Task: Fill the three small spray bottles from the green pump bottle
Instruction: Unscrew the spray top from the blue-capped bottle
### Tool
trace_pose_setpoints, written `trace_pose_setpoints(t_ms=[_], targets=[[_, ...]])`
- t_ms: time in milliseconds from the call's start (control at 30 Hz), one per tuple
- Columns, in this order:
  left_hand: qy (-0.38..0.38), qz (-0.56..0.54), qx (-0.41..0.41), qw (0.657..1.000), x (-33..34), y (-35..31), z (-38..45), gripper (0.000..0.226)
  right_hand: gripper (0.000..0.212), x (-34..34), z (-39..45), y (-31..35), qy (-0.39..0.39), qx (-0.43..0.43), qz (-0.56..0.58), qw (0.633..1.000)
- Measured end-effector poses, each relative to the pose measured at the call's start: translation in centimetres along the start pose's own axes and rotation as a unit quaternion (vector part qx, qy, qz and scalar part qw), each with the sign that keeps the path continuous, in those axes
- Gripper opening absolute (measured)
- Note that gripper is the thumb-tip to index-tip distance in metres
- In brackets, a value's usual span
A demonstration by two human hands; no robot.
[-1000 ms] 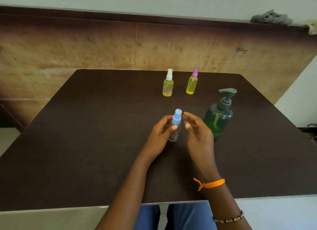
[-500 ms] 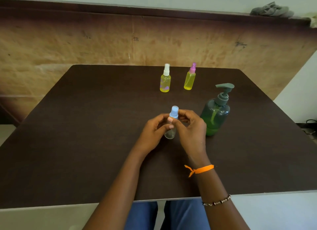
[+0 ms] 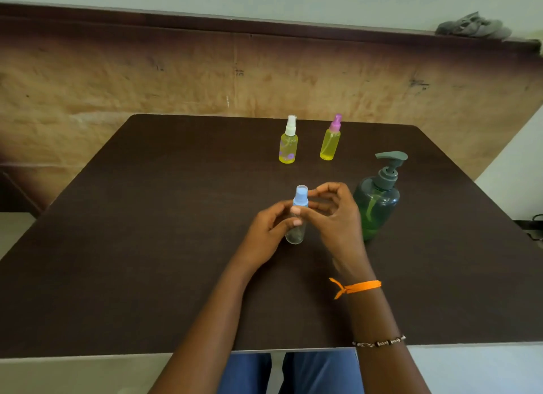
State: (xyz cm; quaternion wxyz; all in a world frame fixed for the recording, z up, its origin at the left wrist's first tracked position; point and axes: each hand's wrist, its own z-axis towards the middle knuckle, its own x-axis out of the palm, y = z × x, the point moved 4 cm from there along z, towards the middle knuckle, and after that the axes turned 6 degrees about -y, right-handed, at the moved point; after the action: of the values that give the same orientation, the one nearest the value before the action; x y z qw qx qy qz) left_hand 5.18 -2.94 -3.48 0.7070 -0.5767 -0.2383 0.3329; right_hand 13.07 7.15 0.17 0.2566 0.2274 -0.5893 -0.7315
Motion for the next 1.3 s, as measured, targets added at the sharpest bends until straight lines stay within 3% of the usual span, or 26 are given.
trace_pose_setpoints(t_ms=[200, 367, 600, 767, 867, 1300], targets=[[0.007, 0.001, -0.004, 1.0, 0.2, 0.0, 0.1, 0.034, 0.029, -1.1, 0.2, 0.2, 0.056, -0.01, 0.044, 0.997], [0.004, 0.003, -0.001, 1.0, 0.1, 0.2, 0.1, 0.03, 0.058, 0.0, 0.1, 0.7, 0.042, -0.075, -0.082, 0.993], [0.005, 0.013, 0.003, 1.0, 0.2, 0.2, 0.1, 0.036, 0.041, -1.4, 0.6, 0.1, 0.071, -0.031, 0.031, 0.996], [0.005, 0.011, 0.009, 1.0, 0.1, 0.2, 0.1, 0.03, 0.044, 0.4, 0.1, 0.8, 0.073, -0.108, -0.093, 0.987], [0.002, 0.009, 0.014, 1.0, 0.0, 0.4, 0.0, 0.029, 0.032, 0.8, 0.2, 1.0, 0.056, -0.137, -0.119, 0.982], [0.024, 0.008, 0.016, 1.0, 0.5, 0.2, 0.1, 0.024, 0.044, -0.1, 0.4, 2.9, 0.169, -0.106, -0.033, 0.979]])
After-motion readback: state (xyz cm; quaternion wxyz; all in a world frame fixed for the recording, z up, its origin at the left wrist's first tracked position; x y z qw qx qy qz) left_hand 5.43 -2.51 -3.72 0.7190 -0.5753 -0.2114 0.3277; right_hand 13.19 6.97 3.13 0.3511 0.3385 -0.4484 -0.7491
